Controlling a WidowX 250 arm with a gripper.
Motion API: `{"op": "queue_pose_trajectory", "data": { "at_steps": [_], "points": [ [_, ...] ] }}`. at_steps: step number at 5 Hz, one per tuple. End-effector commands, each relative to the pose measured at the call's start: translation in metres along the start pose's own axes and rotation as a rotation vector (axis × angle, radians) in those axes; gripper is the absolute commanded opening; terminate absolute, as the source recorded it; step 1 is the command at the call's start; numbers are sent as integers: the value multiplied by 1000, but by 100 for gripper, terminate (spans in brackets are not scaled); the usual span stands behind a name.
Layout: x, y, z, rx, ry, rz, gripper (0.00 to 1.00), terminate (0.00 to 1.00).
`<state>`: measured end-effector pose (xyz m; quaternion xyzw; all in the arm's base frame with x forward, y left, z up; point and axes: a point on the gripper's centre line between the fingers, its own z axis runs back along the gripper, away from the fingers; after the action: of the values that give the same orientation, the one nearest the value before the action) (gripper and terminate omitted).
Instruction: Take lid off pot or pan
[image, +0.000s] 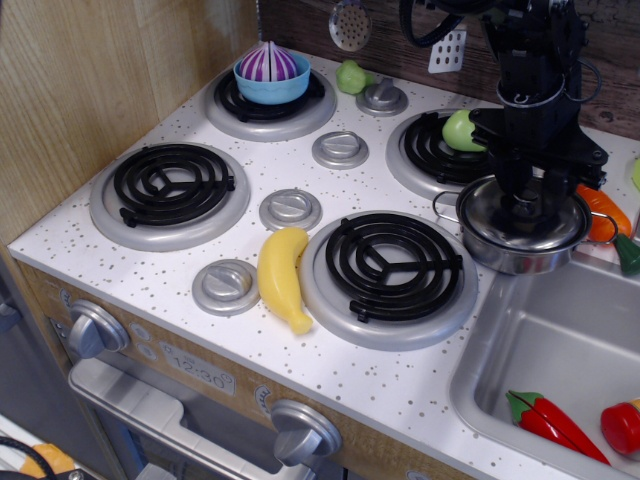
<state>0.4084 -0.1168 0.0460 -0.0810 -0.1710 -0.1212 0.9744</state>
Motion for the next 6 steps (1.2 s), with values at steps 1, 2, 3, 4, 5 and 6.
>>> {"op": "queue_pose_trajectory", "data": {
  "at_steps": [1,2,3,4,5,6],
  "points": [
    [16,0,19,10,-28,-12,0,0],
    [26,-1,42,81,-7,-81,0,0],
    [29,-13,74,228,26,-119,0,0],
    [9,-10,81,245,62,-77,0,0],
    [-30,13,85,247,113,-105,0,0],
    [-56,27,81,239,120,-124,0,0]
  ]
}}
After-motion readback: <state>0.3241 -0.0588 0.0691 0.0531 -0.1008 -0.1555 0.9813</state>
